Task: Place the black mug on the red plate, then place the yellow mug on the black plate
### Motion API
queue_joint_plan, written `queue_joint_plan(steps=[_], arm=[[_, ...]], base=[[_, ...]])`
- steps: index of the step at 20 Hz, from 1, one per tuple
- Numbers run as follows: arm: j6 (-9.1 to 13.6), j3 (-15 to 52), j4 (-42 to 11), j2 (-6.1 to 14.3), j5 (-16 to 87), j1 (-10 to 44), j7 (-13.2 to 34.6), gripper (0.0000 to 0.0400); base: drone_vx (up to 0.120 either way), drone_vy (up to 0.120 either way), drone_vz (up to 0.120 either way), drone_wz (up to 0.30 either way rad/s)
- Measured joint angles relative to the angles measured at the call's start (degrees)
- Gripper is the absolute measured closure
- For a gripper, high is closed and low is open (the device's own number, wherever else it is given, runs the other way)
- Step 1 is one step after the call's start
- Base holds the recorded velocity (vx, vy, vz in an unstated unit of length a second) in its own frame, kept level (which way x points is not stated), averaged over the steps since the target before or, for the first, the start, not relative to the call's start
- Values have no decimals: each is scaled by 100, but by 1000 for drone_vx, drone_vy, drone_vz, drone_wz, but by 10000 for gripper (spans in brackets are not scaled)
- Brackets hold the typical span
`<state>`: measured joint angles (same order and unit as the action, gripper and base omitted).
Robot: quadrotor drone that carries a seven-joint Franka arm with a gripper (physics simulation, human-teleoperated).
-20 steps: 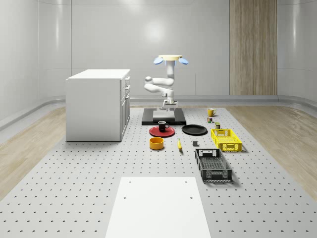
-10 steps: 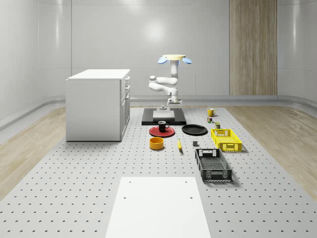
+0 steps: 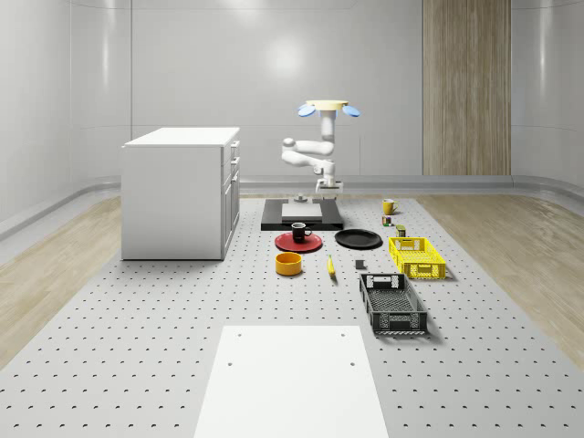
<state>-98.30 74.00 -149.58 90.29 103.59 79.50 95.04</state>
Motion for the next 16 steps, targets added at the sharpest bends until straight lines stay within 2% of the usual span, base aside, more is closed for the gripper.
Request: queue_joint_plan(steps=[13,16], arm=[[-18,-1,1,20,-9,6,4,0],[-21,-2,1,23,-10,7,4,0]], base=[[-120,120,0,0],[-27,120,0,0]])
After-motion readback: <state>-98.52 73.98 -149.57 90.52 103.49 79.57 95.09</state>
